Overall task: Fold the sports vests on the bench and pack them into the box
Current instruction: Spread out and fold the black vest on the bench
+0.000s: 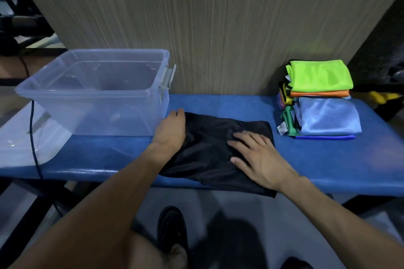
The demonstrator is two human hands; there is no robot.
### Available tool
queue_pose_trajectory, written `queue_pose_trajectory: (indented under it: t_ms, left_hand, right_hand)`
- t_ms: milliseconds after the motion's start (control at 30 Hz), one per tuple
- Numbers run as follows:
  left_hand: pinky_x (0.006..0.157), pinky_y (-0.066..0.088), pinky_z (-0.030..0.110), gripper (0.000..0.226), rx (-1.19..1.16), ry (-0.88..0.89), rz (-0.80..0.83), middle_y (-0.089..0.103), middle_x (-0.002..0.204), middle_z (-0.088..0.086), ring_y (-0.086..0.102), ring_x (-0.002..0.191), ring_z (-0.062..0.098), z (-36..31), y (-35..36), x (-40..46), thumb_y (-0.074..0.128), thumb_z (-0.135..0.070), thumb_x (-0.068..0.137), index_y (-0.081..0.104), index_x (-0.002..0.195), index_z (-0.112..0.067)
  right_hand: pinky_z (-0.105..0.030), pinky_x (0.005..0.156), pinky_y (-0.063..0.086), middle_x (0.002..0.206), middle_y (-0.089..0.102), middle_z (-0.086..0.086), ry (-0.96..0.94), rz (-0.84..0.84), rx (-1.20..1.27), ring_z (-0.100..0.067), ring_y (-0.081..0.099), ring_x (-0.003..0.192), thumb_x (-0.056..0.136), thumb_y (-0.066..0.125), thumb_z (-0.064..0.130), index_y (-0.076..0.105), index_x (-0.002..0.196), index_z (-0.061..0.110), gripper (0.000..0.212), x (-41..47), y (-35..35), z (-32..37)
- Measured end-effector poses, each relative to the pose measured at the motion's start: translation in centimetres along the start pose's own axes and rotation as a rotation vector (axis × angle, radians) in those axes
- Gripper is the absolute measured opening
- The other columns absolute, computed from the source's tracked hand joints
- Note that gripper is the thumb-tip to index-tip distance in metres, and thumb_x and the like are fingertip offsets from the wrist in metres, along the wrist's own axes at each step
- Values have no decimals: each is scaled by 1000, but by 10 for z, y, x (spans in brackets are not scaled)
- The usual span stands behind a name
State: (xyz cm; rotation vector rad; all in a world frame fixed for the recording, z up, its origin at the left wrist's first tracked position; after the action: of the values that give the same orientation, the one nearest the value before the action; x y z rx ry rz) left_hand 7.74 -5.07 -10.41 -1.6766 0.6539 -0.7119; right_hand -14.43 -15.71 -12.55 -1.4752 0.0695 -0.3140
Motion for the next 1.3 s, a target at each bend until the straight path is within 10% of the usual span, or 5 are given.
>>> queue_pose_trajectory:
  t_ms: [300, 467, 633, 1033, 1300]
  left_hand:
    - [102, 45, 51, 53, 177, 281, -182, 35, 154, 15, 39, 134, 38, -37, -16, -28, 55, -13, 98, 41, 148, -8]
    - [127, 3, 45, 63, 17, 529, 281, 2, 170, -10, -1, 156, 16, -66, 29, -67, 17, -62, 104, 11, 161, -39]
    - [126, -5, 36, 72, -19, 429, 152, 8, 170, -8, 1, 157, 14, -13, 28, -50, 0, -66, 99, 17, 161, -36]
    - [109, 46, 44, 64, -63, 609, -93, 57, 143, 4, 51, 131, 29, -14, -2, -56, 57, 14, 80, 63, 135, -17]
    - [118, 26, 39, 92, -36, 596, 300, 25, 152, -18, 20, 140, 11, -59, 13, -98, 48, -87, 79, 24, 156, -42]
  right_hand:
    - [-47, 127, 2, 170, 4, 10, -38, 9, -4, -15, -9, 157, 95, 33, 79, 20, 161, 31, 82, -50, -6, -7]
    - [-47, 126, 5, 171, 0, 9, -70, 60, -124, -17, -6, 157, 88, 51, 76, 9, 163, 33, 95, -74, 11, -23]
    - [-45, 124, 11, 170, 4, 10, -65, 38, -120, -14, -2, 157, 93, 56, 61, 6, 163, 33, 90, -77, 16, -30]
    - [-37, 124, 15, 161, 38, 1, -95, -126, 118, -13, 26, 152, 87, 56, 32, 43, 152, 19, 68, -82, 4, -40]
    - [-32, 107, 44, 135, 63, 6, 7, -285, 248, -17, 57, 124, 69, 52, -3, 70, 122, 20, 61, -74, -12, -44]
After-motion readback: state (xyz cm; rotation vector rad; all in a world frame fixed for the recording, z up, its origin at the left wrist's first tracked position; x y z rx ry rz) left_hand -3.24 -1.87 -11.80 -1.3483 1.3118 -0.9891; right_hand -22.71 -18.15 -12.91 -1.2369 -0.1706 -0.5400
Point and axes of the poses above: each hand's wrist, its own x-axis towards the middle knuckle, its own y-axis out of the palm, z = x × y, the point moved 7 cm from there along x, towards the middle knuckle
